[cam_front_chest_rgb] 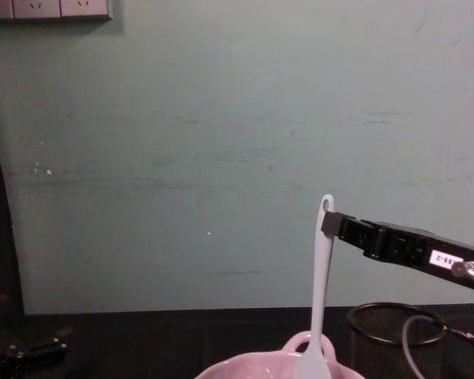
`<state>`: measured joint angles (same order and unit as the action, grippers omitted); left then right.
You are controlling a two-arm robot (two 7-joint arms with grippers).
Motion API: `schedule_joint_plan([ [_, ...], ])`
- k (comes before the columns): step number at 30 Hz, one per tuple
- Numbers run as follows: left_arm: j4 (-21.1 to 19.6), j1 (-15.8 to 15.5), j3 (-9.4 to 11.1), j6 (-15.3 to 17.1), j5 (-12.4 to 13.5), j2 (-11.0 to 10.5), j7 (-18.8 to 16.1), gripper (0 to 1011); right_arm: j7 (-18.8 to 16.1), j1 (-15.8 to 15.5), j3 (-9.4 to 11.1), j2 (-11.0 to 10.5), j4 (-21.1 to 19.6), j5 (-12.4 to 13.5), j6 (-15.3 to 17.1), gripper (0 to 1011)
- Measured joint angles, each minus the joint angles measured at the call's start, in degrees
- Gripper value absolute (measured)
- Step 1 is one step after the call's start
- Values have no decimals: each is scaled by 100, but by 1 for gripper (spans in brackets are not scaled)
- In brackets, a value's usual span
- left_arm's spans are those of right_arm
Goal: Use the one hand to pick up the spoon and stir the clear water in the bowl.
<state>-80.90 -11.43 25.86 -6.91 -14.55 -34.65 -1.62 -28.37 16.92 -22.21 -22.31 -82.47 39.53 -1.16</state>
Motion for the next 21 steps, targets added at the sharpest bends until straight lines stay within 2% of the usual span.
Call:
schedule_joint_plan([
  [6, 0, 0, 0, 0, 0, 0, 0, 1011, -48, -136, -62, -84, -227, 3, 44, 96],
  [13, 0, 0, 0, 0, 0, 0, 0, 1011, -98, -225, -287, -104, -500, -29, 126, 96],
  [17, 0, 0, 0, 0, 0, 0, 0, 1011, -110, -95, -422, 34, -415, -59, 130, 96],
  [21, 0, 0, 0, 0, 0, 0, 0, 1011, -103, 148, -530, 244, -100, -100, 120, 96],
])
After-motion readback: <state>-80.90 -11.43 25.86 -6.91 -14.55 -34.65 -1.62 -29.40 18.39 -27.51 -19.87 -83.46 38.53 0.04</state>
